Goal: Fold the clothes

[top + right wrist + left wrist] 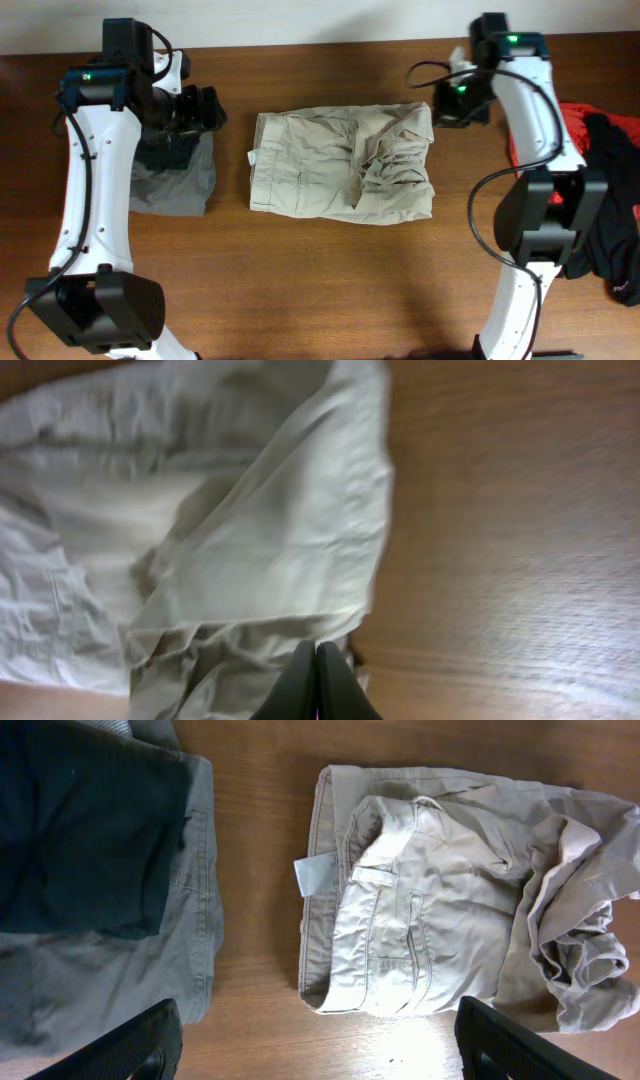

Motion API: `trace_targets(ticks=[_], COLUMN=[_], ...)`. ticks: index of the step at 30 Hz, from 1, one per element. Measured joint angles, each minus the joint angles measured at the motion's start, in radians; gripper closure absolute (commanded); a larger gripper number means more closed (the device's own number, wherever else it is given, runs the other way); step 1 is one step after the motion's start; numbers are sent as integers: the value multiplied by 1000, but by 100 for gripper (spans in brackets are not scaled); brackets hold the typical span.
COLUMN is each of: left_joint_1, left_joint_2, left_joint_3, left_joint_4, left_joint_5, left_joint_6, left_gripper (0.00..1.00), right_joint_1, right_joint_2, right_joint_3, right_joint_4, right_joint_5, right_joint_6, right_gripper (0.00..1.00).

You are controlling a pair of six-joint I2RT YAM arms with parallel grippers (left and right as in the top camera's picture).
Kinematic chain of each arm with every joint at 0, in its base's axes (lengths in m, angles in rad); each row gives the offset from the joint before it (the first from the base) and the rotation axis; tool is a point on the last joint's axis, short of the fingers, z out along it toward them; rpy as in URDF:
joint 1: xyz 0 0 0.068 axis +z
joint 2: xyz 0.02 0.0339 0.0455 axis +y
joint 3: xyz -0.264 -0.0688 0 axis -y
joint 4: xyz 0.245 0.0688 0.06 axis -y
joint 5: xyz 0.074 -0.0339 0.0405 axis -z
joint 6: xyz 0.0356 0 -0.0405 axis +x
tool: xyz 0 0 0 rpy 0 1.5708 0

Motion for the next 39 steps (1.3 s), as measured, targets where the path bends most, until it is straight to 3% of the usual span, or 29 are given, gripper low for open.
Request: trace_targets(ticks=[12,20,27,39], left_joint_1=[0,0,0,0], left_joint_2=[0,0,0,0], left_joint_3=[0,0,0,0], left_joint_4=[3,3,4,6], left_joint_5=[0,0,0,0], left_joint_6=[0,0,0,0], left_gripper=[13,13,13,13], right_joint_1=[-32,-17,77,211], right_joint_2=[194,210,209,209], right_joint_3=[-64,-73,-73,-73], right_joint_4=[124,278,404,540], right_joint_5=[-50,-277,-381,-361], right_joint_6=[33,-10,-18,13], right_gripper=[96,96,96,96])
